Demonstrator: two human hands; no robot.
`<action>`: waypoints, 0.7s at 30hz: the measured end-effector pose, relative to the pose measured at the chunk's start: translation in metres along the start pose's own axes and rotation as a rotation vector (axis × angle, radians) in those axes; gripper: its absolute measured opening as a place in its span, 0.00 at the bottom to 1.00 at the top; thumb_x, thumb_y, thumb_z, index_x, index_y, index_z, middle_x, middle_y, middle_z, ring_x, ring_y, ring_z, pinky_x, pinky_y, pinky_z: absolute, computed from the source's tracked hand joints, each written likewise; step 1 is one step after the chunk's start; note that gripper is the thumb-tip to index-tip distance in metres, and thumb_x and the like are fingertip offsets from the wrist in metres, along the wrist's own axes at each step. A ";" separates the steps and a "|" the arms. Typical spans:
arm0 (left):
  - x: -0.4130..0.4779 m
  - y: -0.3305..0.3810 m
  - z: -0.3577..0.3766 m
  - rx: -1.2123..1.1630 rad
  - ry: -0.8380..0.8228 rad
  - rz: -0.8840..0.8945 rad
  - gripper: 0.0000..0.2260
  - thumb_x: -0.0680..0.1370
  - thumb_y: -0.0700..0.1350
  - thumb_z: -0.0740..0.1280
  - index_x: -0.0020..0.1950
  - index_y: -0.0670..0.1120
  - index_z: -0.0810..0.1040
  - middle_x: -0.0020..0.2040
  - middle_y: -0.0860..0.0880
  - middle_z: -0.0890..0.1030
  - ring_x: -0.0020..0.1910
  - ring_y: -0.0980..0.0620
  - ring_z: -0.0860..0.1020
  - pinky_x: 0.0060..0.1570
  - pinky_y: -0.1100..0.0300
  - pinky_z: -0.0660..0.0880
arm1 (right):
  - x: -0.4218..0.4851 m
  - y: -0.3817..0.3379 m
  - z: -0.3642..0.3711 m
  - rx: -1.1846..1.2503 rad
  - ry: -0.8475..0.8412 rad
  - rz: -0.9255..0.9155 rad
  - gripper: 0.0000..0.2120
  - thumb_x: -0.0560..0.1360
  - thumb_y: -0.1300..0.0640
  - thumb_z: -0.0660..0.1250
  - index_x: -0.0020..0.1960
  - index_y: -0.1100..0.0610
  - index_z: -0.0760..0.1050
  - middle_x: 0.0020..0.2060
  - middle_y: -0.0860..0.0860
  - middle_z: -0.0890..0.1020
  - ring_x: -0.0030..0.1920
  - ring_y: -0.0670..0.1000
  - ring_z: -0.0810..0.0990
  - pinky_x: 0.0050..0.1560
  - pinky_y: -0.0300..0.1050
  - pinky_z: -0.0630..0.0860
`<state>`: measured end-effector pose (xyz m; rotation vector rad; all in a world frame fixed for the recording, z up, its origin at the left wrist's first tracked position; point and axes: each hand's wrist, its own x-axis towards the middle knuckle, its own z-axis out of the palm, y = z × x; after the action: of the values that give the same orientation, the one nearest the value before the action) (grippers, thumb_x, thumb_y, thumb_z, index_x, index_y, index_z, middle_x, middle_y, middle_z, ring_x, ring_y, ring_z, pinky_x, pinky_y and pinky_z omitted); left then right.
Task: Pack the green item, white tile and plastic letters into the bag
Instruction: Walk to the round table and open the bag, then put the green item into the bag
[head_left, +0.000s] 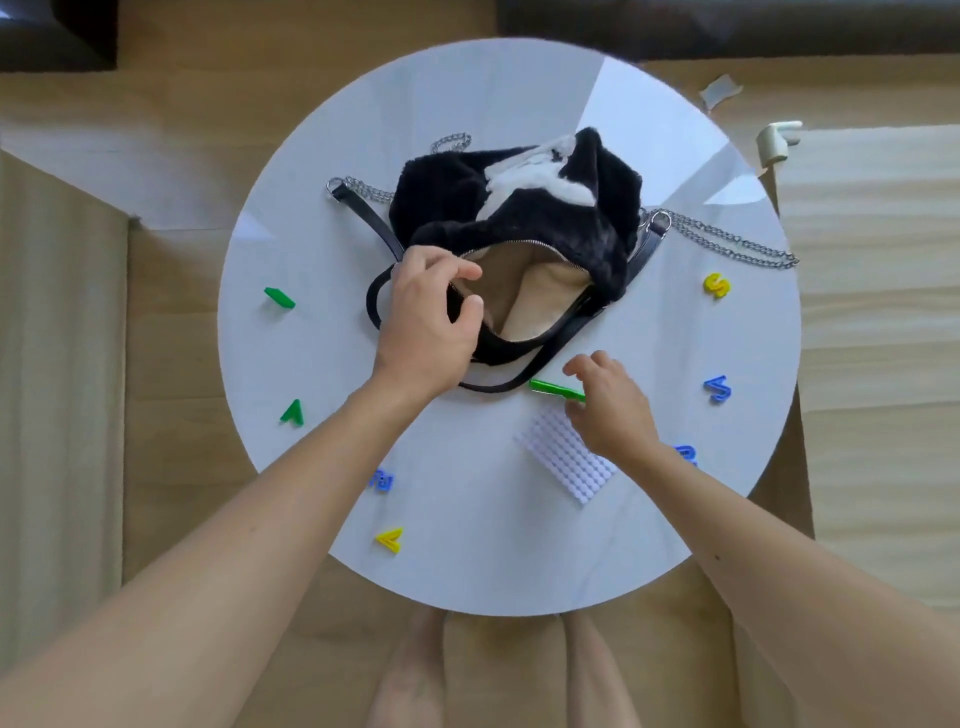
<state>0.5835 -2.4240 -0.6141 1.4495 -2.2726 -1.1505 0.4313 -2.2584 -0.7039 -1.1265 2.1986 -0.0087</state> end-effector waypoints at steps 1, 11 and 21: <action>0.005 -0.009 0.005 0.034 0.003 -0.001 0.12 0.76 0.42 0.65 0.58 0.46 0.81 0.63 0.48 0.73 0.60 0.51 0.73 0.60 0.63 0.68 | 0.004 0.004 0.007 -0.037 -0.002 -0.015 0.21 0.77 0.61 0.65 0.69 0.54 0.72 0.62 0.52 0.75 0.61 0.56 0.74 0.52 0.48 0.72; 0.035 -0.050 0.027 0.206 0.041 0.069 0.16 0.75 0.42 0.66 0.62 0.48 0.80 0.73 0.42 0.66 0.74 0.42 0.62 0.70 0.49 0.68 | 0.017 0.027 0.038 -0.139 0.095 -0.125 0.12 0.79 0.62 0.64 0.60 0.53 0.76 0.51 0.49 0.76 0.50 0.53 0.73 0.44 0.45 0.70; 0.053 -0.057 0.035 0.312 -0.044 0.083 0.18 0.78 0.45 0.65 0.67 0.53 0.77 0.80 0.37 0.56 0.77 0.37 0.58 0.73 0.45 0.62 | 0.000 -0.004 -0.016 0.363 0.420 -0.307 0.11 0.75 0.67 0.69 0.52 0.54 0.76 0.47 0.46 0.78 0.45 0.49 0.77 0.47 0.44 0.76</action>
<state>0.5769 -2.4631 -0.6894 1.4250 -2.6074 -0.8401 0.4251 -2.2652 -0.6907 -1.3211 2.2194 -0.8084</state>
